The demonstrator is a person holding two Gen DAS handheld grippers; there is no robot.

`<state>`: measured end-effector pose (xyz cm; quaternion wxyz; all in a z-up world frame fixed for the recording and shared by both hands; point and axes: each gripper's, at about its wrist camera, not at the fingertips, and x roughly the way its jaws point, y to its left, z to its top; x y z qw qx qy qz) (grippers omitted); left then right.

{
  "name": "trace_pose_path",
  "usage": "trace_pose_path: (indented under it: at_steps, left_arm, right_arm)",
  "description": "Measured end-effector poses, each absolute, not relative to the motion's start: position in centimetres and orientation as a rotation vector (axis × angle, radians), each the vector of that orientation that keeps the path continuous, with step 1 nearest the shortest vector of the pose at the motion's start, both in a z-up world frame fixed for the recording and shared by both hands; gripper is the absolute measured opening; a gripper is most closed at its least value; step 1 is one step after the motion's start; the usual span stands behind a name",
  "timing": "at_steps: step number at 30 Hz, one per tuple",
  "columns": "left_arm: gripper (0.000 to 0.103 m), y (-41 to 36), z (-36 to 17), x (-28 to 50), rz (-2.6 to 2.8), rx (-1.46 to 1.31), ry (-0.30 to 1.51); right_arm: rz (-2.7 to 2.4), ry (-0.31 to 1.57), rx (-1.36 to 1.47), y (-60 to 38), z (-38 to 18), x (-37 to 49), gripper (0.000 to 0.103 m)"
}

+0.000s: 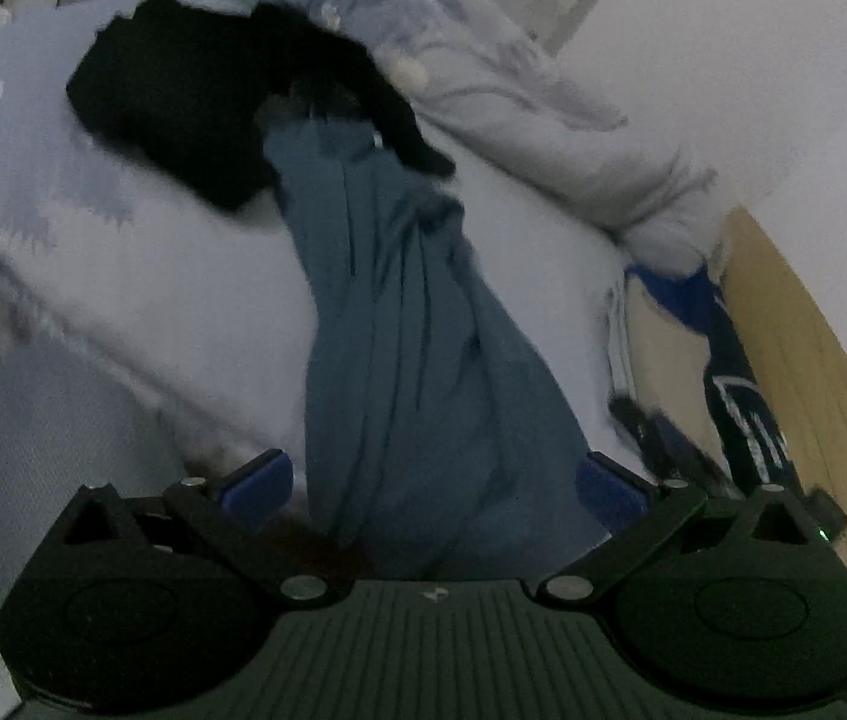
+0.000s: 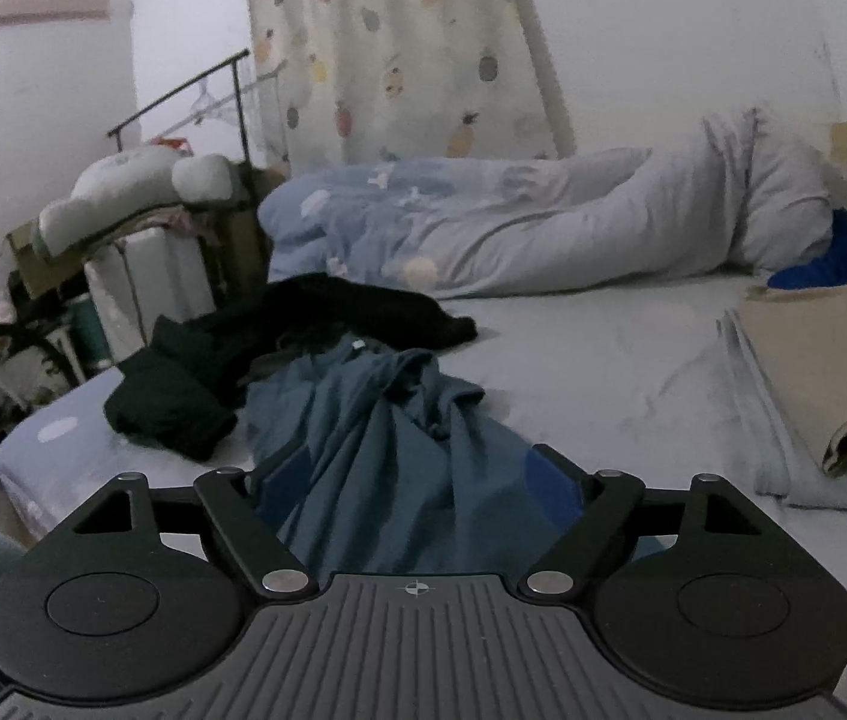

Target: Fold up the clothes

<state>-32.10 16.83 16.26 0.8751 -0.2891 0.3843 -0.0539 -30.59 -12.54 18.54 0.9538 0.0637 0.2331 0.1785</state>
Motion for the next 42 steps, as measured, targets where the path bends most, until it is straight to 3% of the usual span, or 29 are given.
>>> trace_pose_path:
  at_steps: [11,12,13,14,24,26,27,28,38,42]
  left_arm:
    - [0.103,18.8,16.6,-24.2,-0.041,-0.549,0.669]
    - [0.103,18.9,16.6,-23.7,-0.039,-0.535,0.659]
    - [0.103,18.9,16.6,-23.1,-0.039,-0.52,0.654]
    - [0.103,19.0,16.5,-22.5,-0.036,-0.507,0.65]
    - [0.103,22.1,14.9,-19.1,-0.009,-0.532,0.665]
    - [0.103,23.2,14.4,-18.6,0.003,-0.548,0.672]
    - [0.103,23.6,14.3,-18.5,0.005,-0.555,0.671]
    - [0.103,24.1,14.2,-18.6,0.005,-0.565,0.668]
    - [0.103,30.2,13.5,-20.8,0.023,-0.672,0.594]
    - [0.103,32.4,14.3,-21.7,0.044,-0.666,0.571]
  right_arm:
    - [0.456,0.504,-0.039,-7.7,17.7,-18.6,0.081]
    - [0.458,0.514,-0.067,-7.3,17.3,-16.7,0.076]
    - [0.469,0.53,-0.093,-7.0,16.6,-14.3,0.062]
    - [0.477,0.545,-0.109,-6.6,16.0,-12.0,0.058]
    - [0.546,0.676,-0.31,-0.7,8.8,2.3,0.056]
    - [0.559,0.69,-0.338,0.2,8.1,3.2,0.044]
    - [0.559,0.687,-0.349,0.6,8.1,3.3,0.019]
    - [0.557,0.674,-0.364,0.9,8.4,3.2,0.013]
    - [0.727,0.385,-0.517,7.6,17.2,-9.6,0.003]
    - [0.864,0.349,-0.554,11.2,18.2,-16.3,0.0]
